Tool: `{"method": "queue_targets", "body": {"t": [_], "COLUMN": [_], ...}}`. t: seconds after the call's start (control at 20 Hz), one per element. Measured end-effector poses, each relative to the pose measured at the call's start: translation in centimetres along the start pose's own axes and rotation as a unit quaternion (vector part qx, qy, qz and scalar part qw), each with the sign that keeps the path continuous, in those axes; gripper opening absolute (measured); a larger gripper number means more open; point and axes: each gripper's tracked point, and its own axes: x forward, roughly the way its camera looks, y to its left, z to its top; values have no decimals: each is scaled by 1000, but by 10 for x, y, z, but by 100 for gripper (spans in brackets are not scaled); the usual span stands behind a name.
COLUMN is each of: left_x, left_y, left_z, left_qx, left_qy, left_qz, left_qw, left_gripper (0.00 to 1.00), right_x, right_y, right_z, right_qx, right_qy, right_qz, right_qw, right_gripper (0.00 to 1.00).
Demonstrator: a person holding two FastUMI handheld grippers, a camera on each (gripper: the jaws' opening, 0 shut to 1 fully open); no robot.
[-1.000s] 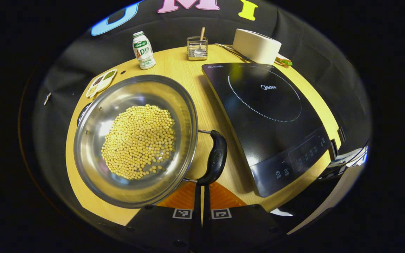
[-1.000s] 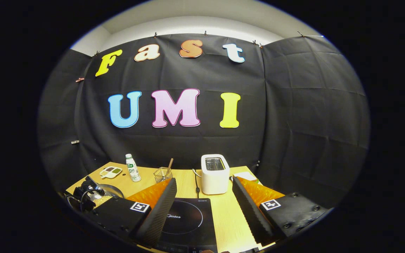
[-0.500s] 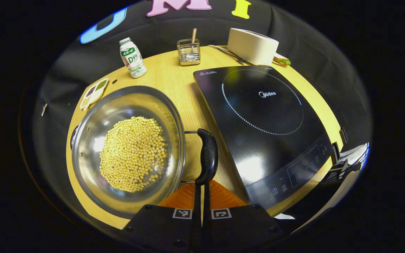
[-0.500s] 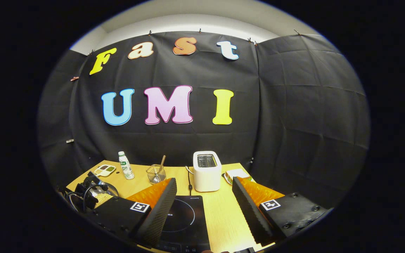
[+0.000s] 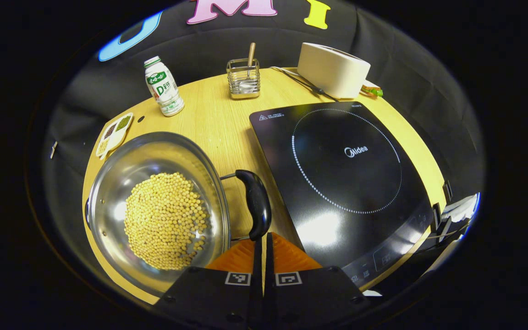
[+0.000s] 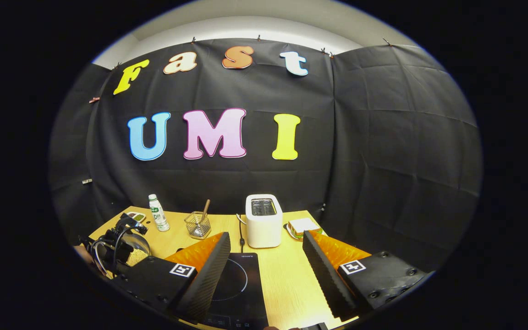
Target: First push the handle of the pot to place it horizontally, then grasp the pot with both hands and set it on the induction cooktop.
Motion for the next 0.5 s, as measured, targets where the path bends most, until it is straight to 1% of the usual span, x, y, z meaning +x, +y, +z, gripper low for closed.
{"method": "queue_targets", "body": {"t": [0.25,0.5], "left_x": [8,10], "left_y": [3,4], "left_z": [21,28], "left_qx": [1,-5], "left_qy": [-9,-16], "left_qz": [-8,-7], "left_qw": [1000,1000], "left_gripper": [5,5], "right_x": [-2,-5], "right_y": [1,-1], "right_z": [-2,-4], "right_qx": [-7,-8], "right_qy": [3,7], "right_qz": [-1,-8], "right_qw": [1000,1000], "right_gripper": [99,98]}}
